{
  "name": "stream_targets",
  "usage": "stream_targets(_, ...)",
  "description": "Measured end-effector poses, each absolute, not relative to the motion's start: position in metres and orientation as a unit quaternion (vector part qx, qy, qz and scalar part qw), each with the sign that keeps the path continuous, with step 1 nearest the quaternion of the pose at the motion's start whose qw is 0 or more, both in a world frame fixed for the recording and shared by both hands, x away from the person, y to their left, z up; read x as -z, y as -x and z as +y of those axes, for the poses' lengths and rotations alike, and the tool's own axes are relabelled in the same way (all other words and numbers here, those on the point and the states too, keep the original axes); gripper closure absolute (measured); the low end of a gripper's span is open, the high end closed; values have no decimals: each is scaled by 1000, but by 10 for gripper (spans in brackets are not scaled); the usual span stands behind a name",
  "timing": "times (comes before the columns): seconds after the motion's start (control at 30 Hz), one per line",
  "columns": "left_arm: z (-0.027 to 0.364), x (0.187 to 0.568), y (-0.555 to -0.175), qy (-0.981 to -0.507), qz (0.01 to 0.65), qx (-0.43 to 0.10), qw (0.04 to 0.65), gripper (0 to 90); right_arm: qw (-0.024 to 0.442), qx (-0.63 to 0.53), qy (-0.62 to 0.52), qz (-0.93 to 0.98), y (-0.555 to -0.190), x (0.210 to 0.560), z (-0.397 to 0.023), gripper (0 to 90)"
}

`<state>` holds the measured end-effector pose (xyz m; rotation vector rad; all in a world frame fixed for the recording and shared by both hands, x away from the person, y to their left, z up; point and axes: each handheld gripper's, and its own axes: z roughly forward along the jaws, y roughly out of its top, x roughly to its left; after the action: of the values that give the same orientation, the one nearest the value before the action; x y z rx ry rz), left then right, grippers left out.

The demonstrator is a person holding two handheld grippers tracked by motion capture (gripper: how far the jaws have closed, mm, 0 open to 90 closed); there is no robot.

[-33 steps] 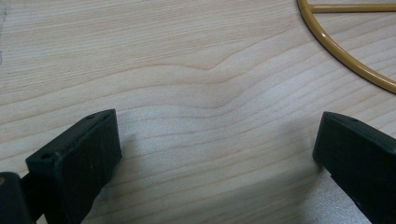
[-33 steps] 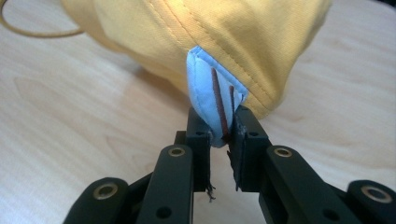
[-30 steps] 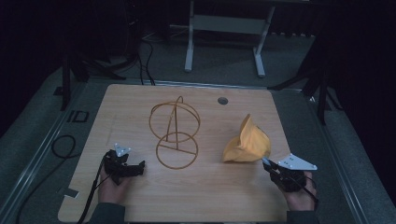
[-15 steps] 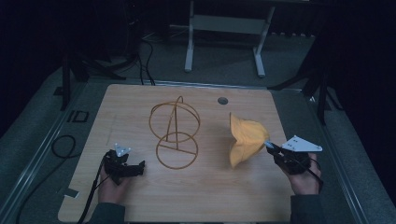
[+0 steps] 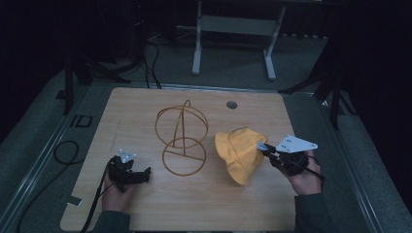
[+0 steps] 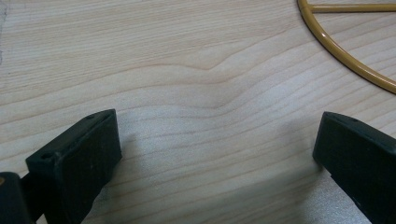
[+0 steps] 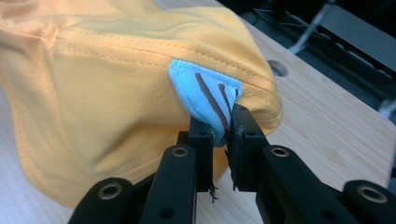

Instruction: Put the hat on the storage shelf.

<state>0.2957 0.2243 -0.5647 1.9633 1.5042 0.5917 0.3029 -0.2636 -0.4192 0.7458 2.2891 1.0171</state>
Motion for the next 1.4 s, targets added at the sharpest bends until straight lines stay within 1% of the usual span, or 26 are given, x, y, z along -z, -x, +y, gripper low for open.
stream_targets(0.17,224,565,-296,-738,565,-222,295,8,237,-372,-246,863,-301,420,-260,793)
stream_targets(0.27,224,565,-296,-738,565,-222,295,8,234,-370,-245,865,-299,421,-262,777)
stream_targets(0.37,224,565,-296,-738,565,-222,295,8,224,-375,-243,866,-298,423,-264,704)
stream_targets(0.53,224,565,-296,-738,565,-222,295,8,227,-363,-246,869,-298,427,-262,635)
stream_targets(0.8,224,565,-296,-738,565,-223,295,8,226,-360,-261,866,-301,429,-255,568)
stream_targets(1.4,224,565,-296,-737,566,-222,295,8,214,-376,-281,857,-314,426,-218,456)
